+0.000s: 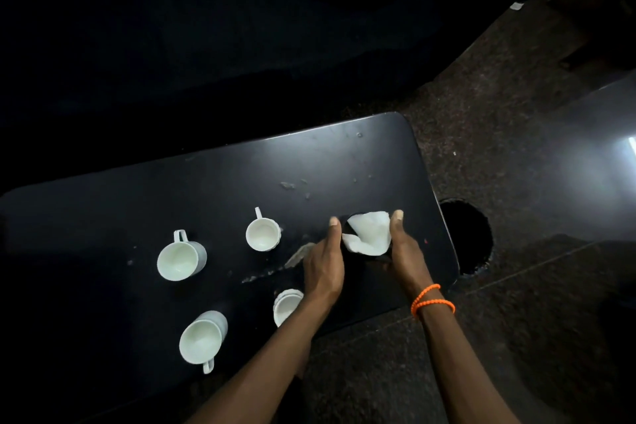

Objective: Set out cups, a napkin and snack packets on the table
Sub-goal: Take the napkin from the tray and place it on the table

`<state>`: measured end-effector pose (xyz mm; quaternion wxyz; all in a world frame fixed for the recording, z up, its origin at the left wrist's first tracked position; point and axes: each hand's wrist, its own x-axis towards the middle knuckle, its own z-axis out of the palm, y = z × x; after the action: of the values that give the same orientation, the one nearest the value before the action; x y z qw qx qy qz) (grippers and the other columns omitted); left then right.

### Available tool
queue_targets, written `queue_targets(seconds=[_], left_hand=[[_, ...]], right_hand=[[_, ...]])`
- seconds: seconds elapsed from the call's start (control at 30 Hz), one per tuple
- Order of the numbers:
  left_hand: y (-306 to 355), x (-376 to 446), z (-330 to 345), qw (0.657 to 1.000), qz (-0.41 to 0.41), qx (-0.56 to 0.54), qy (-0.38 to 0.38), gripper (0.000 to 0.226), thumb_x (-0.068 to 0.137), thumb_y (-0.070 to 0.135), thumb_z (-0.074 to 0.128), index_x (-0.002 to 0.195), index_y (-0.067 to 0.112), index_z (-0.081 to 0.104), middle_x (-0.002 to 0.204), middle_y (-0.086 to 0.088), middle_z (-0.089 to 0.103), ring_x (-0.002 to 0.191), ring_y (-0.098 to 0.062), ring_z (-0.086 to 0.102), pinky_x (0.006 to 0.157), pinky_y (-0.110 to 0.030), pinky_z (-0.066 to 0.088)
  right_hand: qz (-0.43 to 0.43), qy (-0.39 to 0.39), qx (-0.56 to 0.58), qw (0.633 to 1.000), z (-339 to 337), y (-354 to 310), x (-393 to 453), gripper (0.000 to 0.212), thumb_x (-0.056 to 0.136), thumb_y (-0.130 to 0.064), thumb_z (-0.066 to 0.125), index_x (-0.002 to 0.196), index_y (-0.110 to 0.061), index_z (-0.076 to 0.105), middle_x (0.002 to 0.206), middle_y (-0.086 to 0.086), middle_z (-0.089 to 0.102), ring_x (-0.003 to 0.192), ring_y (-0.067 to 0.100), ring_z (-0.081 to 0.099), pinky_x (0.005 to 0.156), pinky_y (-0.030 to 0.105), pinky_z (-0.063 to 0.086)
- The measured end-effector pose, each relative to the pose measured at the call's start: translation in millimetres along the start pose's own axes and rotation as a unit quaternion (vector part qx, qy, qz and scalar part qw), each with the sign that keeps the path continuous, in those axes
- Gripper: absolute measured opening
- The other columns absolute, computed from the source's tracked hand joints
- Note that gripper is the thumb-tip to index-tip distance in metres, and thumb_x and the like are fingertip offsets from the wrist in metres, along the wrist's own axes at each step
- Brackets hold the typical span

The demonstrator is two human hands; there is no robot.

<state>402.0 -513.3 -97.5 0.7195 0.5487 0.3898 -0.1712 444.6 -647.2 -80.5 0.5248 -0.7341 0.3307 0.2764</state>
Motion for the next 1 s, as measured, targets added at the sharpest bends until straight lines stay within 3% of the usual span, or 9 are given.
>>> queue_targets(seconds=[0.17, 0.27, 0.37, 0.47, 0.53, 0.73, 0.87, 0.93, 1.0], left_hand=[[-16.5, -16.7, -11.2, 0.999, 0.005, 0.031, 0.022, 0.039, 0.08, 0.085, 0.041, 0.079, 0.062, 0.072, 0.124, 0.007, 0.072, 0.129, -0.023, 0.062, 0.114, -0.05, 0.046], [-19.0, -23.9, -15.0, 0.998, -0.006, 0.052, 0.02, 0.054, 0.079, 0.086, 0.039, 0.088, 0.048, 0.077, 0.13, 0.002, 0.072, 0.13, -0.024, 0.061, 0.114, -0.048, 0.046], [-17.6, -29.7, -10.7, 0.994, -0.009, 0.103, 0.021, 0.072, 0.083, 0.085, 0.033, 0.106, 0.035, 0.079, 0.125, 0.006, 0.075, 0.124, -0.019, 0.065, 0.112, -0.044, 0.046], [-17.3, -35.1, -19.6, 0.995, -0.003, 0.095, 0.015, 0.05, 0.092, 0.076, 0.037, 0.085, 0.043, 0.074, 0.125, 0.007, 0.074, 0.123, -0.018, 0.065, 0.113, -0.043, 0.046], [-13.8, -33.9, -17.6, 0.995, -0.004, 0.094, 0.01, 0.044, 0.096, 0.07, 0.04, 0.083, 0.042, 0.071, 0.127, 0.005, 0.074, 0.123, -0.018, 0.065, 0.113, -0.043, 0.046], [-13.0, -34.4, -16.8, 0.995, 0.013, 0.103, 0.01, 0.058, 0.1, 0.067, 0.038, 0.121, 0.028, 0.074, 0.133, 0.004, 0.071, 0.127, -0.017, 0.063, 0.113, -0.039, 0.044], [-9.7, -37.3, -22.3, 0.996, 0.014, 0.081, 0.033, 0.061, 0.1, 0.067, 0.037, 0.128, 0.025, 0.071, 0.138, 0.001, 0.068, 0.13, -0.023, 0.06, 0.115, -0.042, 0.041], [-1.8, -38.1, -31.0, 0.998, 0.019, 0.05, 0.043, 0.051, 0.099, 0.065, 0.041, 0.115, 0.029, 0.074, 0.13, 0.004, 0.07, 0.128, -0.022, 0.061, 0.115, -0.046, 0.043], [3.6, -37.9, -46.5, 0.997, 0.035, 0.031, 0.059, 0.042, 0.097, 0.066, 0.042, 0.086, 0.037, 0.071, 0.111, 0.01, 0.073, 0.118, -0.02, 0.066, 0.111, -0.05, 0.048]], right_hand=[[0.026, 0.001, 0.046, 0.999, 7.6, 21.3, -22.6, 0.097, 0.058, -0.1, 0.044, 0.111, -0.026, 0.077, 0.118, 0.006, 0.075, 0.106, 0.022, 0.073, 0.093, 0.043, 0.06], [0.038, -0.001, 0.07, 0.997, 8.5, 26.3, -28.4, 0.101, 0.055, -0.1, 0.048, 0.113, -0.022, 0.077, 0.117, 0.007, 0.075, 0.104, 0.024, 0.074, 0.087, 0.042, 0.062], [0.045, 0.011, 0.029, 0.999, 3.7, 29.2, -26.7, 0.096, 0.059, -0.102, 0.039, 0.109, -0.03, 0.078, 0.114, 0.003, 0.076, 0.102, 0.021, 0.074, 0.096, 0.044, 0.058], [0.023, 0.015, 0.003, 1.0, 12.7, 30.3, -31.2, 0.091, 0.065, -0.1, 0.034, 0.108, -0.032, 0.078, 0.113, 0.002, 0.077, 0.104, 0.021, 0.073, 0.099, 0.047, 0.056], [0.009, 0.022, -0.014, 1.0, 11.5, 27.9, -28.9, 0.093, 0.069, -0.099, 0.031, 0.113, -0.03, 0.076, 0.117, 0.002, 0.075, 0.109, 0.021, 0.071, 0.104, 0.048, 0.052], [0.002, 0.024, -0.038, 0.999, 6.5, 20.2, -31.7, 0.091, 0.073, -0.096, 0.031, 0.118, -0.029, 0.074, 0.125, 0.002, 0.072, 0.116, 0.022, 0.067, 0.109, 0.048, 0.047], [-0.07, 0.079, -0.094, 0.99, 6.6, 13.9, -38.3, 0.082, 0.085, -0.087, 0.021, 0.122, -0.032, 0.069, 0.134, -0.001, 0.067, 0.126, 0.024, 0.059, 0.11, 0.043, 0.041], [-0.137, 0.124, -0.117, 0.976, 10.1, 6.4, -43.1, 0.077, 0.089, -0.081, 0.023, 0.116, -0.027, 0.07, 0.127, 0.0, 0.069, 0.12, 0.023, 0.06, 0.098, 0.035, 0.041], [-0.211, 0.148, -0.126, 0.958, 21.1, -6.1, -50.8, 0.065, 0.094, -0.072, 0.033, 0.116, -0.023, 0.069, 0.124, 0.004, 0.069, 0.116, 0.02, 0.061, 0.094, 0.03, 0.04]])
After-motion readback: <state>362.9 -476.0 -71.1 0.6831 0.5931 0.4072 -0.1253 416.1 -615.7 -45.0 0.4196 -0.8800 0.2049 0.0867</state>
